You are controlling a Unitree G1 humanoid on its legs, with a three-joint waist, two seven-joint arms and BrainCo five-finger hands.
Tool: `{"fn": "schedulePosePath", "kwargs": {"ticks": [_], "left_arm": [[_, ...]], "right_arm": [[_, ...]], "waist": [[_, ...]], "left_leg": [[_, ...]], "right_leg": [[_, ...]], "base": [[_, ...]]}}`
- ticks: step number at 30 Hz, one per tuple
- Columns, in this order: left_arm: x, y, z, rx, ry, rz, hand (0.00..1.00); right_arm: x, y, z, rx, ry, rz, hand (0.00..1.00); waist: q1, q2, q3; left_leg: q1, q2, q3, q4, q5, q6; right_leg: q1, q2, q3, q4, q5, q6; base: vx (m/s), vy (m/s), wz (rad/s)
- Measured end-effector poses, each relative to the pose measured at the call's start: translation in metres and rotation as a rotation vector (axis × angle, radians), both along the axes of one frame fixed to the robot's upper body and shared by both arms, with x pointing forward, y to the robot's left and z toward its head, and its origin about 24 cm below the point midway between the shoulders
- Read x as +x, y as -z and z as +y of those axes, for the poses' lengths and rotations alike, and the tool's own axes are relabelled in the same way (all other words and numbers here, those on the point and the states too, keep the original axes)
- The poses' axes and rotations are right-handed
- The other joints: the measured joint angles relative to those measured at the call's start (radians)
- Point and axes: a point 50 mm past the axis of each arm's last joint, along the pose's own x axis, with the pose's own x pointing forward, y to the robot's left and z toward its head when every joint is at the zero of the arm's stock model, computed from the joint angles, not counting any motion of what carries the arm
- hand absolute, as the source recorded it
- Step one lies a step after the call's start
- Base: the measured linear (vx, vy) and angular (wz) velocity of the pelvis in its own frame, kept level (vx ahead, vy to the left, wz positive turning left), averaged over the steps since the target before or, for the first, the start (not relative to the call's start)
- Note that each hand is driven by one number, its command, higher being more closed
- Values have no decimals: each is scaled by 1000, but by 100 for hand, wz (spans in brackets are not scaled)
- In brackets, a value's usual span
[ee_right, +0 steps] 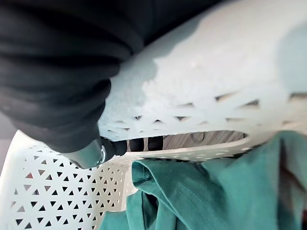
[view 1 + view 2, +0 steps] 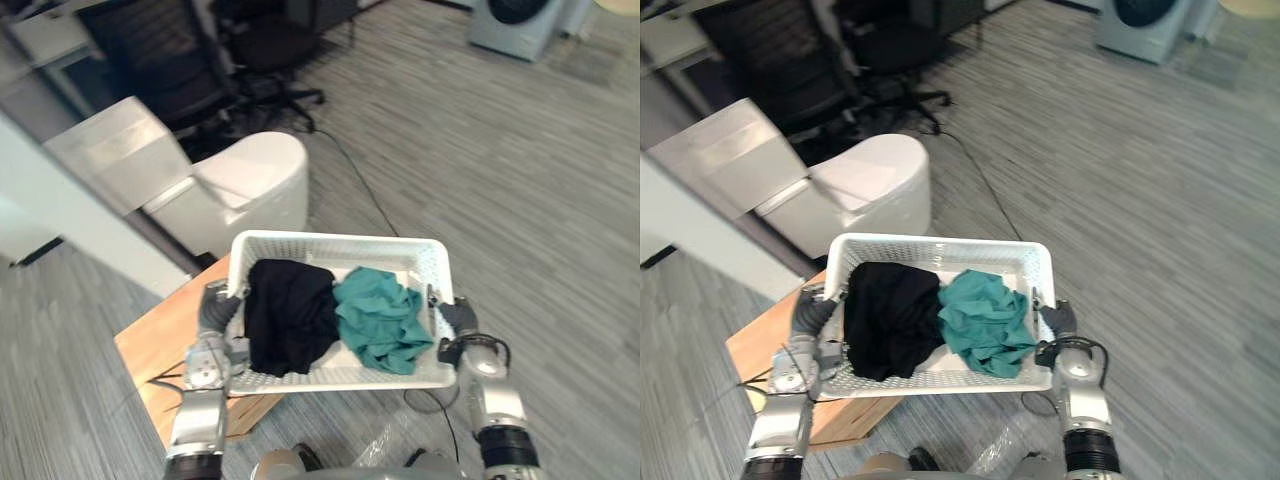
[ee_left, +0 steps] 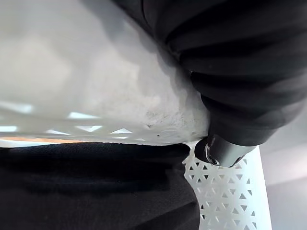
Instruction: Pick up the laundry basket with both hands and put the clothes into the washing machine.
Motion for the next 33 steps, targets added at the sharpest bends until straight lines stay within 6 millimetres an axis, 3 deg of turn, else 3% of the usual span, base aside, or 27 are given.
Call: {"fn": "schedulePosePath", "kwargs": {"ticks": [2, 3, 4, 5, 6, 7, 8, 9, 11, 12, 13, 14, 18, 23, 28, 31, 33], "left_arm": [[-2, 6, -3, -12, 2, 24, 100], [-3, 10, -3, -17, 0, 37, 100], [-5, 10, 0, -12, -3, 37, 100], [-7, 11, 1, -13, -7, 33, 100], [-8, 11, 1, -17, -10, 31, 100], [-8, 11, 1, -18, -11, 24, 100], [-8, 11, -1, -27, -20, 16, 100], [-9, 12, -1, -31, -23, 21, 100], [-16, 17, -2, -36, -26, 34, 100], [-16, 17, -3, -40, -27, 33, 100], [-16, 16, -4, -43, -28, 31, 100], [-16, 16, 0, -24, -40, 30, 100], [-14, 7, 1, -13, -43, -6, 100], [-20, 9, 1, 25, -38, 10, 100], [-19, 9, -7, 27, -7, 13, 100], [-20, 7, -5, 31, -13, 6, 100], [-24, 2, -3, 32, -25, -9, 100]], "right_arm": [[-1, 0, -3, -12, 0, 1, 100], [0, -1, -1, -14, -7, -2, 100], [-1, -1, 1, -12, -14, -5, 100], [-1, -1, 3, -7, -16, -5, 100], [-1, -1, 3, -11, -16, -6, 100], [0, -2, 1, -17, -11, -13, 100], [-1, -2, 0, -22, -4, -14, 100], [-1, -2, 1, -22, -6, -14, 100], [-1, -1, 0, -30, -14, -16, 100], [-2, -2, -1, -37, -16, -20, 100], [-2, -1, 0, -35, -17, -18, 100], [-5, 3, 4, -18, -18, -12, 100], [-8, 6, 8, 4, -12, -5, 100], [-22, 13, 10, 24, 5, 19, 100], [-34, 12, 2, 9, 43, 13, 100], [-41, 6, 5, 11, 58, -14, 100], [-46, -4, 6, 3, 56, -51, 100]], "waist": [[-6, -3, -2], [-25, -7, -5], [-42, -7, -8], [-42, -12, -7], [-43, -15, -7], [-43, -16, -7], [-41, -16, -7], [-39, -15, -7], [-30, -8, -4], [-25, 6, -2], [-13, 15, 1], [-23, 3, -6], [-21, 5, -2], [-19, 0, -4], [-38, -10, -5], [-34, -24, 5], [-20, -13, 28]], "left_leg": [[32, 65, 41, 53, 6, -5], [53, 118, 44, 115, 14, -3], [57, 174, 15, 210, 32, 24], [33, 210, -50, 303, 56, 74], [14, 206, -123, 330, 35, 83], [-14, 163, -246, 326, -20, 45], [-65, 84, -433, 321, -80, 36], [-83, 47, -510, 312, -100, 46], [-140, -104, -757, 231, -132, 29], [-146, -128, -805, 143, -114, 24], [-128, -134, -801, 98, -102, 29], [-112, -151, -774, 86, -88, 40], [-102, -196, -726, 82, -85, 44], [-39, -223, -736, -33, -65, 70], [-55, -237, -780, -68, -33, 64], [-99, -197, -768, 75, -64, 35], [-195, -125, -748, 382, -67, 29]], "right_leg": [[18, 77, 65, -67, 29, -20], [36, 140, 116, -126, 54, -37], [55, 195, 184, -187, 83, -53], [72, 224, 244, -231, 110, -70], [77, 227, 288, -252, 123, -76], [80, 234, 342, -268, 129, -74], [81, 252, 438, -276, 132, -72], [84, 258, 473, -275, 134, -70], [93, 266, 579, -259, 142, -57], [94, 274, 600, -247, 143, -55], [92, 284, 628, -237, 141, -41], [92, 268, 641, -253, 150, -22], [124, 211, 648, -347, 188, 32], [156, 187, 628, -376, 190, 34], [156, 177, 579, -388, 189, 33], [161, 205, 568, -332, 119, 6], [192, 237, 562, -289, 48, -9]], "base": [[70, -194, -140], [87, -218, -177], [104, -223, -211], [90, -103, -187], [80, 1, -173], [128, 93, -201], [139, 110, -198], [166, 143, -205], [101, 202, -173], [58, 243, -147], [63, 243, -111], [79, 206, -84], [39, 177, -29], [17, 54, 12], [-3, -21, 27], [4, -54, 12], [-30, -62, -5]]}}
